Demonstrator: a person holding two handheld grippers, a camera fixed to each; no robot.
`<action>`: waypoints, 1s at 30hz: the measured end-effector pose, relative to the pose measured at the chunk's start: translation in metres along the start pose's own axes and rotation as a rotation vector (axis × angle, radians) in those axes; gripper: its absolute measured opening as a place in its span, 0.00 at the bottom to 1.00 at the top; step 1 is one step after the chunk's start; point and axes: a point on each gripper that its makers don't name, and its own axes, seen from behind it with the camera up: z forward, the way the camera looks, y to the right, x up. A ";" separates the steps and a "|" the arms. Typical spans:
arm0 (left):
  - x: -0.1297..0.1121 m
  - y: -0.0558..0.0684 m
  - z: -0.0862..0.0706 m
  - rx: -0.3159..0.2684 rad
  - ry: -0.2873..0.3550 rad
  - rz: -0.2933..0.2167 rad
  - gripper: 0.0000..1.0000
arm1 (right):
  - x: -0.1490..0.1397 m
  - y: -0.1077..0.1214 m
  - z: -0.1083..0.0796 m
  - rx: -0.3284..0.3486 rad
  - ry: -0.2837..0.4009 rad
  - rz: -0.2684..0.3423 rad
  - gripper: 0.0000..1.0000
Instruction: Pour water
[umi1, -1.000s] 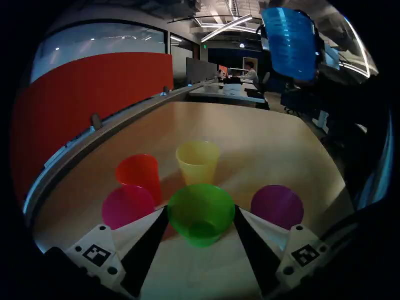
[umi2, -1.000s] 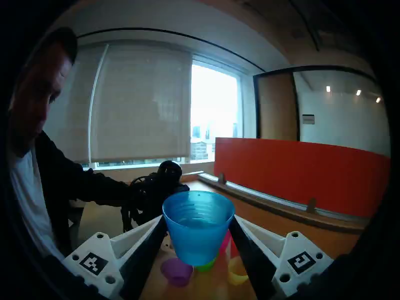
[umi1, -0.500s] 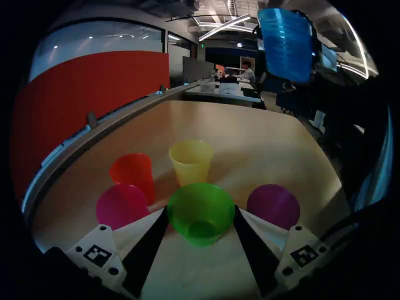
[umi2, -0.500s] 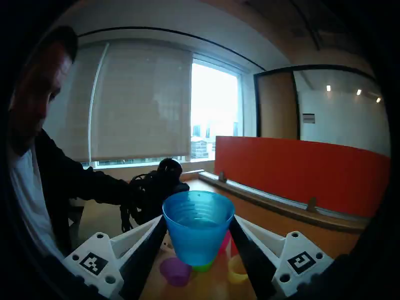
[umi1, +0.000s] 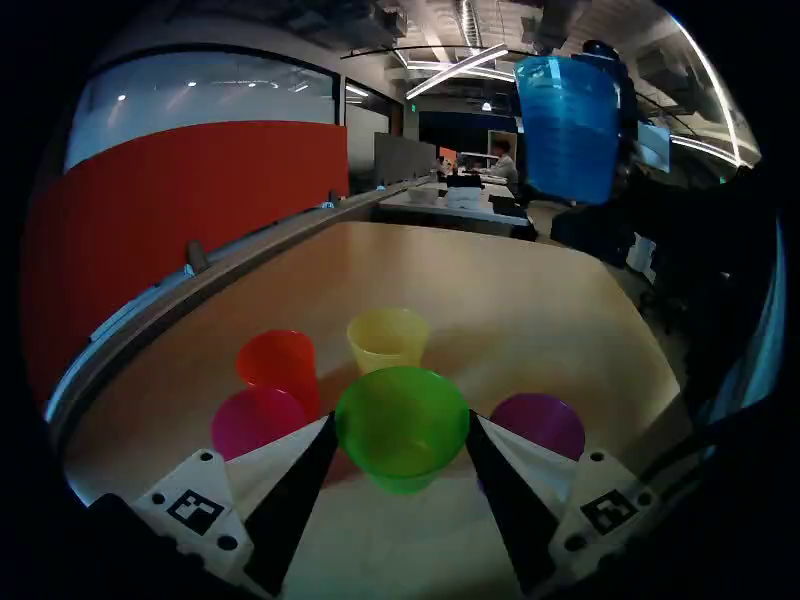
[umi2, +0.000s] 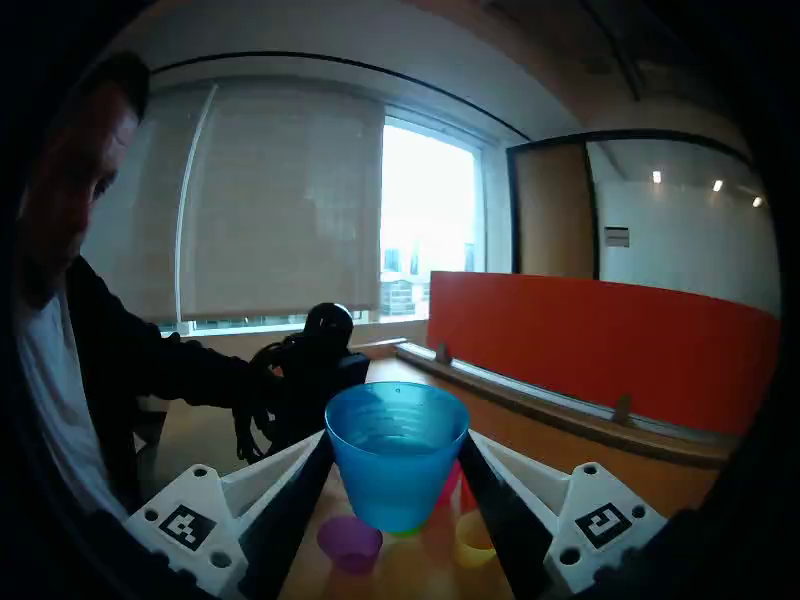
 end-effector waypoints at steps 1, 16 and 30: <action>0.002 0.000 -0.002 0.005 0.004 0.002 0.88 | 0.000 -0.001 -0.001 -0.002 0.000 -0.001 0.88; 0.041 -0.003 -0.041 0.091 0.105 -0.006 0.88 | -0.001 -0.010 -0.022 -0.043 -0.013 -0.010 0.88; 0.064 0.005 -0.082 0.168 0.181 0.008 0.88 | -0.001 -0.014 -0.050 -0.067 -0.030 -0.019 0.88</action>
